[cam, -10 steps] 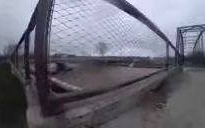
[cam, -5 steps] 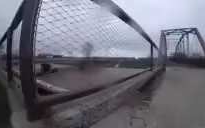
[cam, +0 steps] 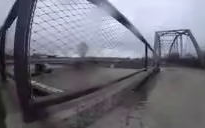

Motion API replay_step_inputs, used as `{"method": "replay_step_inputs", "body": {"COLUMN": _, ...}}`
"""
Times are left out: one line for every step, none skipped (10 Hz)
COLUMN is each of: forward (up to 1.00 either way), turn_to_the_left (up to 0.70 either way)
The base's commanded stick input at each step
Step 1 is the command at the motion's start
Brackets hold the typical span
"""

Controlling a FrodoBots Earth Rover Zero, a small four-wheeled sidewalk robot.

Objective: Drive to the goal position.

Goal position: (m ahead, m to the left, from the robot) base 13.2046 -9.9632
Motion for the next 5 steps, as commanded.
{"method": "replay_step_inputs", "body": {"forward": 0.04, "turn_to_the_left": -0.63}}
{"method": "replay_step_inputs", "body": {"forward": 0.04, "turn_to_the_left": -0.63}}
{"method": "replay_step_inputs", "body": {"forward": 0.01, "turn_to_the_left": -0.63}}
{"method": "replay_step_inputs", "body": {"forward": 0.04, "turn_to_the_left": -0.63}}
{"method": "replay_step_inputs", "body": {"forward": 0.00, "turn_to_the_left": -0.63}}
